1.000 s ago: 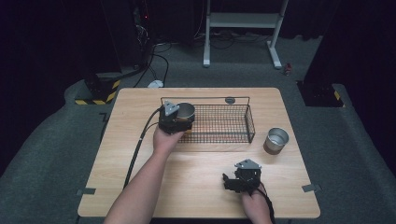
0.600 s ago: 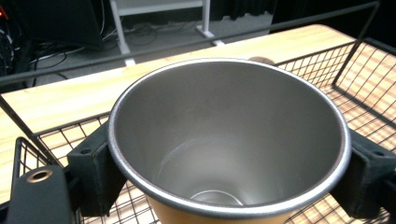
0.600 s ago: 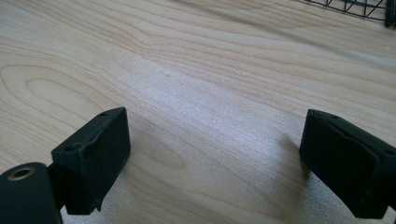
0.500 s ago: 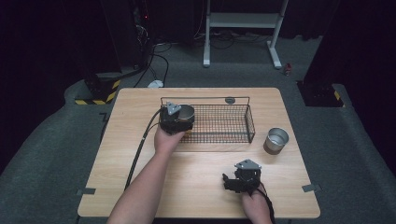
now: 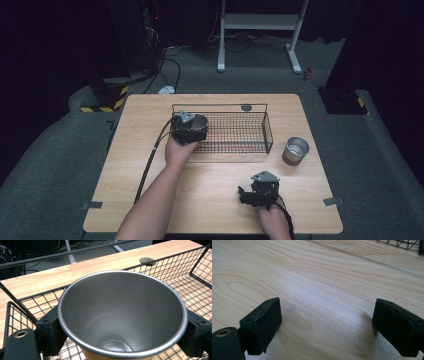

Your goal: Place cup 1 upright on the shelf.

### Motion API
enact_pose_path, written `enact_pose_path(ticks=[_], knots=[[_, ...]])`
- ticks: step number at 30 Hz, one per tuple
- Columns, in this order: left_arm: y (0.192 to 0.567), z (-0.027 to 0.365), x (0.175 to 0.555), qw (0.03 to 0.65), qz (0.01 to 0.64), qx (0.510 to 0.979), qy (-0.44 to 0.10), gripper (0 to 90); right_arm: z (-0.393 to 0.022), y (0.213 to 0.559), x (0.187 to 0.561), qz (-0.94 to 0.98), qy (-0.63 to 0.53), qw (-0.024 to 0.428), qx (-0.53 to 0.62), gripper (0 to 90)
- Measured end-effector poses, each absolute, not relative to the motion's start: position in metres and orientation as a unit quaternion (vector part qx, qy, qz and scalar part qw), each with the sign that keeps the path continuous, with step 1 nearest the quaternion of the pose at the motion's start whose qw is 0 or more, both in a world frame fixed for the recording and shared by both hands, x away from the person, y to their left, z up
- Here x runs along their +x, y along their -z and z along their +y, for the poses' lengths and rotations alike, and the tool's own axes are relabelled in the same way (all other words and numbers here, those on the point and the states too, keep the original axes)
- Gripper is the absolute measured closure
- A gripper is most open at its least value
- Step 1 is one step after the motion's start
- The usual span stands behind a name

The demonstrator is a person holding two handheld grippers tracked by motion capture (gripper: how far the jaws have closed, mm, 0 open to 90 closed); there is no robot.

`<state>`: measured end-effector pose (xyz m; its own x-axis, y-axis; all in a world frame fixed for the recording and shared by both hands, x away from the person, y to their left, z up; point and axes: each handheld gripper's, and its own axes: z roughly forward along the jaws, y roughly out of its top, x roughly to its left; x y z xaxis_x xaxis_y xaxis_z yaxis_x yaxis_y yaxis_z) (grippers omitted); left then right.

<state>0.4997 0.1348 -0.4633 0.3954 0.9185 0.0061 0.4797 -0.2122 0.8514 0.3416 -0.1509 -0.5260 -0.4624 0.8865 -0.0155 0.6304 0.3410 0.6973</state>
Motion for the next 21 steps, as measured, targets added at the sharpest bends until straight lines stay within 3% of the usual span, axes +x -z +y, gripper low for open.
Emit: enact_pose_path(ticks=[21], knots=[[0.4649,0.1401,0.4973,0.390,0.492,0.733,-0.263,11.9,-0.1507,0.5259,0.3415,0.794,-0.318,0.201,0.479,8.8]])
